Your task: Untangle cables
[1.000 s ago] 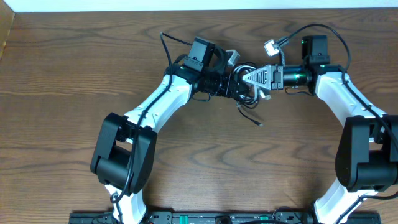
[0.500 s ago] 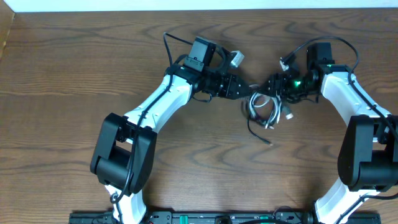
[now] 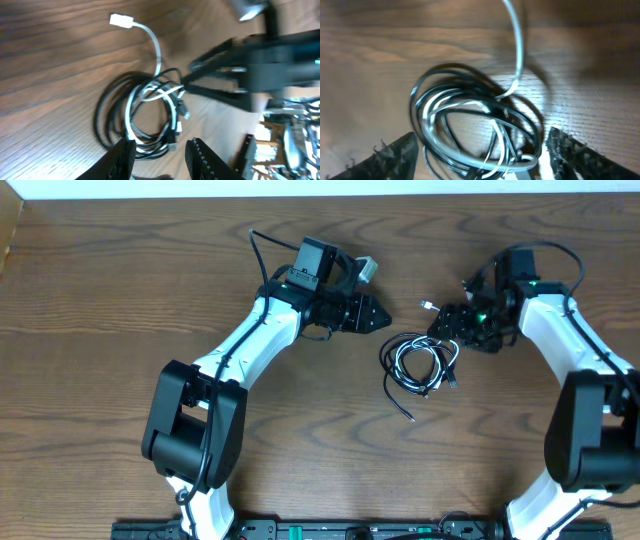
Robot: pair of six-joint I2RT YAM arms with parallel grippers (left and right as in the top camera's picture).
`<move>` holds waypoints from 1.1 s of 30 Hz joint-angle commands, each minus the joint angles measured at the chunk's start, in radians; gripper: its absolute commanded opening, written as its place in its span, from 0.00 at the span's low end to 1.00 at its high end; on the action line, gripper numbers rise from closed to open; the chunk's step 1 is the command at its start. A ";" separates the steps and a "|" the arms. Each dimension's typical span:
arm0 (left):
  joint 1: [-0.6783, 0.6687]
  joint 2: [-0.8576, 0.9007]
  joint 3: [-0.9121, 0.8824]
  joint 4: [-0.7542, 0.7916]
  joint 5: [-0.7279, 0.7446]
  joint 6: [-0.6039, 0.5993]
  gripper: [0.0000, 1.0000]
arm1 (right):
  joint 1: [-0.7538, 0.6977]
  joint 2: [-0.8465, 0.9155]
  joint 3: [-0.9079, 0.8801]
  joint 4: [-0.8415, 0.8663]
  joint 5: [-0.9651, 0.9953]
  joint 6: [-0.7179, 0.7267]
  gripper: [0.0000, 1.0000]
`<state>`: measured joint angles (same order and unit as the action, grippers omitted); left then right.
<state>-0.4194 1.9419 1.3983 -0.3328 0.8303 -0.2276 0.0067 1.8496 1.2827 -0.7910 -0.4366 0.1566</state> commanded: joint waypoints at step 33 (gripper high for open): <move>0.165 -0.002 0.004 -0.188 -0.267 -0.148 0.38 | 0.086 0.036 -0.073 0.007 -0.086 -0.572 0.28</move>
<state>-0.2523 1.9419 1.3983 -0.5163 0.5743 -0.3702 0.0837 1.8748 1.2335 -0.7914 -0.5053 -0.4267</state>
